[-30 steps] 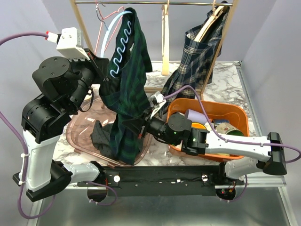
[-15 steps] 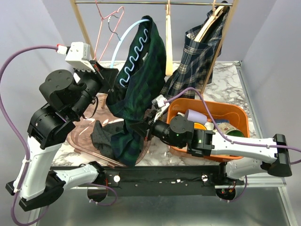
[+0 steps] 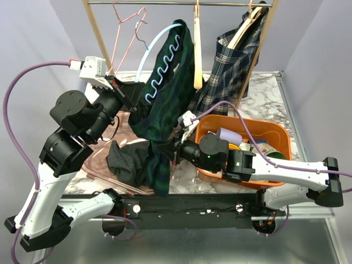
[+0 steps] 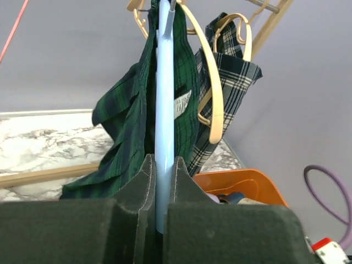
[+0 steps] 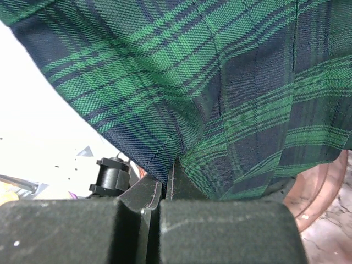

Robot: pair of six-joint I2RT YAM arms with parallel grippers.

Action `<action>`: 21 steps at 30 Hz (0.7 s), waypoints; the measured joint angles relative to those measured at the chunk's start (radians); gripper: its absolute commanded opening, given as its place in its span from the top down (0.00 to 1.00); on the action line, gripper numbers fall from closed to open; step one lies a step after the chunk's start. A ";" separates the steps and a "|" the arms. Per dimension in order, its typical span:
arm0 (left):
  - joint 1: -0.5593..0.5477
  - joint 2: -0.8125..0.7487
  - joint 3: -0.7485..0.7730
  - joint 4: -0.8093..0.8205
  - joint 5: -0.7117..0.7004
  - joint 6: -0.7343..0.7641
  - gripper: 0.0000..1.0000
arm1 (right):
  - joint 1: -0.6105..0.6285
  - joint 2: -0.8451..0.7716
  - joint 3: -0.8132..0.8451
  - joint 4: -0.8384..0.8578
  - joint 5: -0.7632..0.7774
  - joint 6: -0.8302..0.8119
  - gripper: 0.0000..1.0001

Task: Remove the skirt from the hanger

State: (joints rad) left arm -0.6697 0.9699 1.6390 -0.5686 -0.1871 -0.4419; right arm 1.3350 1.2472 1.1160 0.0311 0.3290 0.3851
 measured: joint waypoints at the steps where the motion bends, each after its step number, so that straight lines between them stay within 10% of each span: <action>1: 0.000 -0.002 -0.008 0.008 0.005 -0.004 1.00 | 0.000 0.000 0.006 -0.009 0.000 -0.005 0.99; 4: 0.001 -0.006 -0.033 0.045 0.023 -0.018 1.00 | 0.000 -0.003 0.013 -0.031 0.002 -0.013 0.94; 9: 0.001 -0.021 -0.081 0.095 0.036 -0.043 1.00 | -0.001 -0.005 0.050 -0.089 0.027 -0.024 0.27; 21: 0.003 -0.060 -0.091 0.096 0.080 0.010 1.00 | -0.002 -0.002 0.561 -0.240 0.063 -0.184 0.16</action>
State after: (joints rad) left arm -0.6666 0.9100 1.5478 -0.4728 -0.1066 -0.4320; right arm 1.3327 1.2457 1.6772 -0.2092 0.3923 0.2012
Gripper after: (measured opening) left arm 0.123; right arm 0.858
